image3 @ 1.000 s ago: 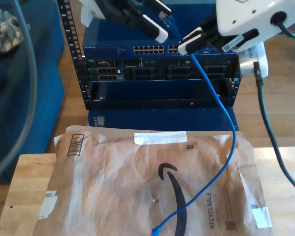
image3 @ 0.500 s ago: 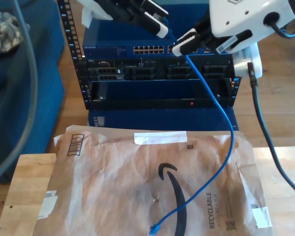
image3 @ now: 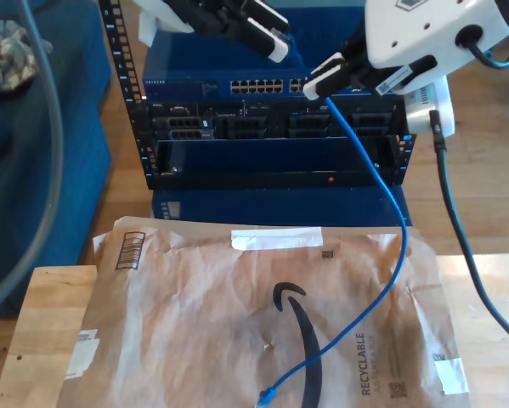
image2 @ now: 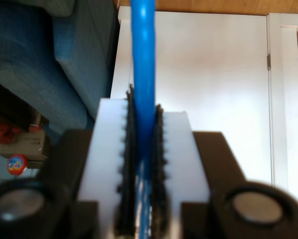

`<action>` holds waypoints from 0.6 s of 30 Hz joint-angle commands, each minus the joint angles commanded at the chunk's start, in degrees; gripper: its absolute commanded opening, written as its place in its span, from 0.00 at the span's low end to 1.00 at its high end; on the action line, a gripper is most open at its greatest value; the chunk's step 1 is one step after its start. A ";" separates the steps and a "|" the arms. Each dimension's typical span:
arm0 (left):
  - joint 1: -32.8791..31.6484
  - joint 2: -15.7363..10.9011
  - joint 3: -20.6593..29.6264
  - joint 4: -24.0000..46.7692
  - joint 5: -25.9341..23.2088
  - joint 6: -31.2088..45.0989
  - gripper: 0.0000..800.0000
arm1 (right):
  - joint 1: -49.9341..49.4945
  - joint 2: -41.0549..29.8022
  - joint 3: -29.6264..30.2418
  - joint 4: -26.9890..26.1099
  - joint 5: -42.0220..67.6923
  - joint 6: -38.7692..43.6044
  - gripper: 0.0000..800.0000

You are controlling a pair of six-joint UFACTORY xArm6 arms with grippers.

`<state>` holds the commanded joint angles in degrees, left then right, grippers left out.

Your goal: Grab the cable and plug it in

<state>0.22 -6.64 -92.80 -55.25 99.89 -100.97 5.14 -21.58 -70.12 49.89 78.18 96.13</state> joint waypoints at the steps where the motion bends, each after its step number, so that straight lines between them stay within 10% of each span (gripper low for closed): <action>1: 0.00 0.00 0.00 0.09 0.00 0.00 0.37 | 0.00 0.00 0.00 -0.09 0.00 0.00 0.00; 18: 0.09 0.00 0.35 2.90 -2.55 0.09 0.30 | 0.00 0.18 -0.09 -0.70 -0.09 0.00 0.01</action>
<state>0.31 -6.64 -92.45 -52.35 97.34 -100.88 5.14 -21.41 -70.21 49.19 78.09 96.13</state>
